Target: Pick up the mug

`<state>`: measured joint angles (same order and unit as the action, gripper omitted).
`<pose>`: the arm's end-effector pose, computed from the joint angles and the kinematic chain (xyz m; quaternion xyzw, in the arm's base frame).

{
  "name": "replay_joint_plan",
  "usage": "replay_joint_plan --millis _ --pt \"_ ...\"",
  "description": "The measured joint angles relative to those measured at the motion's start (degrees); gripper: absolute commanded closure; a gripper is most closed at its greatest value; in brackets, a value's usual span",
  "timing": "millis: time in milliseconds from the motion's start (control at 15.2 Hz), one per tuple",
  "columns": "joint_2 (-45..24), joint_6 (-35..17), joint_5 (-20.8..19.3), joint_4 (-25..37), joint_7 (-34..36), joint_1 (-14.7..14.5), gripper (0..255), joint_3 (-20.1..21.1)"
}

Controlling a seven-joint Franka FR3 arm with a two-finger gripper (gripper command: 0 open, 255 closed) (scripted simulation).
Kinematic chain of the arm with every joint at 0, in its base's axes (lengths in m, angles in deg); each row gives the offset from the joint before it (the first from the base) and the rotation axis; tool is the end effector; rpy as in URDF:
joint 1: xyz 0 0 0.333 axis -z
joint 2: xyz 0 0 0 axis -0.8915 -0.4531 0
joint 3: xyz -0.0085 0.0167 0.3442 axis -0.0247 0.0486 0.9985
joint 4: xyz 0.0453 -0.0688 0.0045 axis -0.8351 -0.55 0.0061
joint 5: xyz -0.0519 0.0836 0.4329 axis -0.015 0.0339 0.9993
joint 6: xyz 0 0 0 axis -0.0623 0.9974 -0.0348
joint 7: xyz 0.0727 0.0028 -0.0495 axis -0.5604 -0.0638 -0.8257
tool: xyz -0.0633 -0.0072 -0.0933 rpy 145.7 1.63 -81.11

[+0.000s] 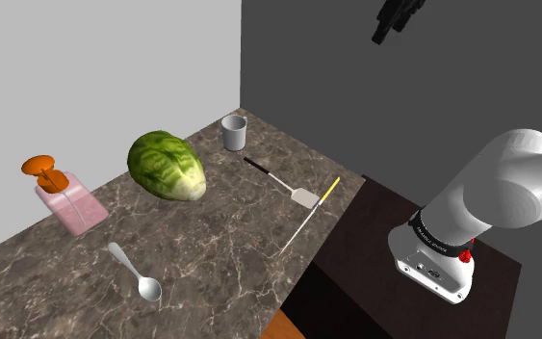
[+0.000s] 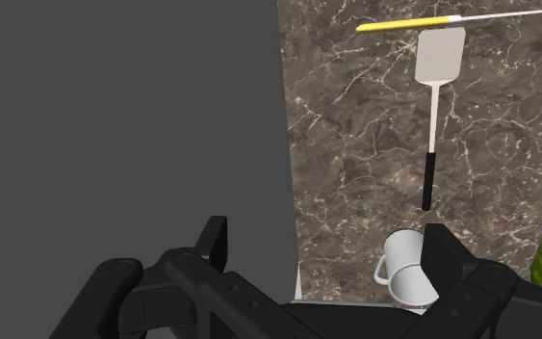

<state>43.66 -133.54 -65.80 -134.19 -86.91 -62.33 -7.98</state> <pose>0.3449 -0.0262 0.6281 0.9952 0.0157 0.0861 0.0428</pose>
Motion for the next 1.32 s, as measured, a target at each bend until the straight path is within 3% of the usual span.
replay_joint_plan --millis 462,990,1320 --pt "-7.3 -7.3 1.1 -1.4 2.8 -1.0 0 2.1" --pt "-22.5 -18.7 2.1 0.3 8.1 -2.3 0 6.1" --pt "-33.1 -23.8 1.5 4.6 11.1 -2.8 0 8.0"
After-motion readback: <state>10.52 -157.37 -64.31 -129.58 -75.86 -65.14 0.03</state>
